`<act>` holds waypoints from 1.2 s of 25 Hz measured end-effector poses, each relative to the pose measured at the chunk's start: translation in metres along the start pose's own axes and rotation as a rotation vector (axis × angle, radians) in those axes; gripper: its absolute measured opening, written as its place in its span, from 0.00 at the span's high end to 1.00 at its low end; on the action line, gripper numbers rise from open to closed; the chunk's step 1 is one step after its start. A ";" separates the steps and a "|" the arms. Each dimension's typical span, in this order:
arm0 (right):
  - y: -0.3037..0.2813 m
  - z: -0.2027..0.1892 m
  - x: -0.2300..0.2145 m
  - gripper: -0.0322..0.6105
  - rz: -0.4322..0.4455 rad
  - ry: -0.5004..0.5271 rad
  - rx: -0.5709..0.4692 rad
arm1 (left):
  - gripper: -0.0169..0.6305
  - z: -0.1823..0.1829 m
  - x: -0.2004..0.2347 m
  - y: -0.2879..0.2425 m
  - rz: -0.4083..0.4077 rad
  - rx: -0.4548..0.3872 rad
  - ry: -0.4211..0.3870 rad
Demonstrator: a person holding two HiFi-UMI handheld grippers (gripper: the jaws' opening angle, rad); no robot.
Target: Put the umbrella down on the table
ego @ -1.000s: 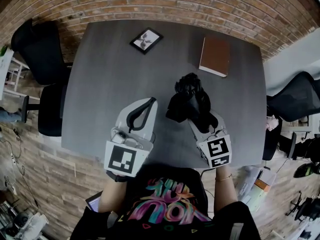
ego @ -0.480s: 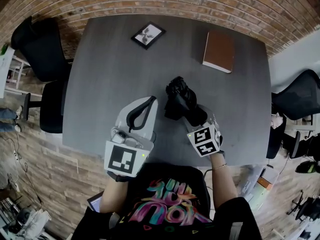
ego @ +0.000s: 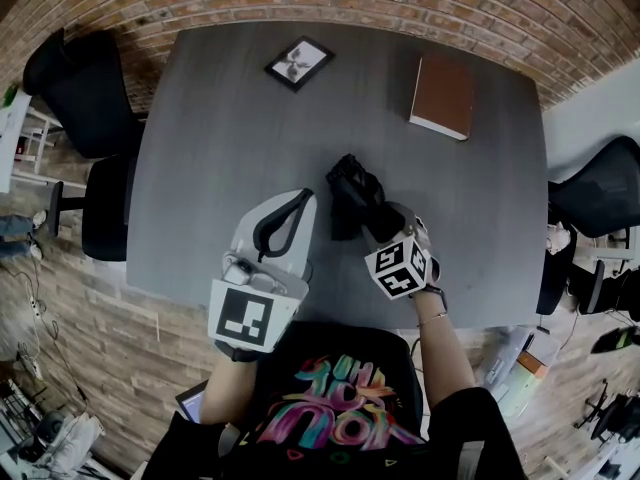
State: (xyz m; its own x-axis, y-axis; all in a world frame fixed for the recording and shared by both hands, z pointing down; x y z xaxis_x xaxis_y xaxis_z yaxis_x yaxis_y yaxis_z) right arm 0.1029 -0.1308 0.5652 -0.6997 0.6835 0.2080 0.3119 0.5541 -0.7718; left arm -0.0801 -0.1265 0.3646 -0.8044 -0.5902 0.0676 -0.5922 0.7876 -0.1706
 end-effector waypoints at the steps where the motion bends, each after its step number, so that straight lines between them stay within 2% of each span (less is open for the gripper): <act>1: -0.001 0.000 0.000 0.58 -0.003 0.000 -0.003 | 0.97 0.000 0.000 0.000 0.000 0.000 0.001; 10: -0.006 -0.008 -0.002 0.55 -0.013 -0.022 -0.043 | 0.97 0.000 -0.005 0.002 -0.006 -0.004 -0.008; 14: -0.008 -0.010 -0.007 0.55 0.025 -0.065 -0.025 | 0.97 0.001 -0.008 0.003 -0.008 -0.006 -0.012; 21: -0.010 -0.010 -0.008 0.55 0.060 -0.082 0.007 | 0.97 0.005 -0.009 0.006 -0.006 -0.017 -0.016; 30: -0.007 -0.009 -0.011 0.53 0.048 -0.114 0.017 | 0.97 0.011 -0.008 0.014 0.013 -0.033 -0.018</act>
State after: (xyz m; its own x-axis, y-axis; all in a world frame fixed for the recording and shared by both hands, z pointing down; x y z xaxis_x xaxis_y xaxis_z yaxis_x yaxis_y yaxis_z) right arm 0.1143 -0.1382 0.5734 -0.7531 0.6501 0.1010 0.3369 0.5129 -0.7895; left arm -0.0814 -0.1132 0.3511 -0.8110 -0.5830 0.0484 -0.5834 0.8001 -0.1393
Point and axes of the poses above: the fingertips, and each gripper's own axes: y backward along the fingers, x to its left, z out of its top, the point moved 7 cm from there along y, backward along the fingers, and after that the axes turned 1 degree about y, right-handed, at the moved point
